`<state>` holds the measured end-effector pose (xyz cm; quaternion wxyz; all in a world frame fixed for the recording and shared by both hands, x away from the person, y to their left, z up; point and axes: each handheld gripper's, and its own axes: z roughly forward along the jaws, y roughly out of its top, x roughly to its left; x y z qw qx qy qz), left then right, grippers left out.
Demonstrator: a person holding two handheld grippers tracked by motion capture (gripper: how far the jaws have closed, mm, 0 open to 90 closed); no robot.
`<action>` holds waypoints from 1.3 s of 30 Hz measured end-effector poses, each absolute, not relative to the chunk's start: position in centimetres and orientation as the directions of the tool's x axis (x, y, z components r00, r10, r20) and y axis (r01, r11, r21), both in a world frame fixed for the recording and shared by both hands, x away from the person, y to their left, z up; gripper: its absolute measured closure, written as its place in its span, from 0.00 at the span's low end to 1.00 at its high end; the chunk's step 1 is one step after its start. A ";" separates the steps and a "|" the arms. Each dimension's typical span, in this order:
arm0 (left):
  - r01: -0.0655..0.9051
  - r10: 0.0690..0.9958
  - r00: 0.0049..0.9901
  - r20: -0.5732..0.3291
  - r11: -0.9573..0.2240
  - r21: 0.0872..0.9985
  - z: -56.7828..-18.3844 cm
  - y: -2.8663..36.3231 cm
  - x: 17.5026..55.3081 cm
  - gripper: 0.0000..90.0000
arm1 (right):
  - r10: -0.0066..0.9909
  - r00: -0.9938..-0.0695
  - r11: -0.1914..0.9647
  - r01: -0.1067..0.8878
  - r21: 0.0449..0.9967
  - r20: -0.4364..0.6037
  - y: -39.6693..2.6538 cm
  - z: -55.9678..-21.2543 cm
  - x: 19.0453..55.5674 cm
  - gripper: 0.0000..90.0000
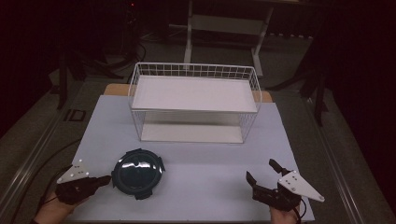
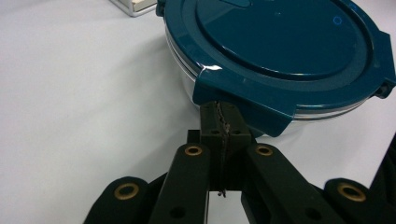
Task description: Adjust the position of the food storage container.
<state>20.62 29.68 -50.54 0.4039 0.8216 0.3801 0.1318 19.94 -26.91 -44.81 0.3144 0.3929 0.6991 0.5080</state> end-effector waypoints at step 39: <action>0.517 0.692 0.717 -0.081 -0.451 0.727 -50.3 24.8 24.5 1.00 | 0.859 -0.511 0.175 0.240 0.955 -0.029 -26.8 -45.0 20.0 0.13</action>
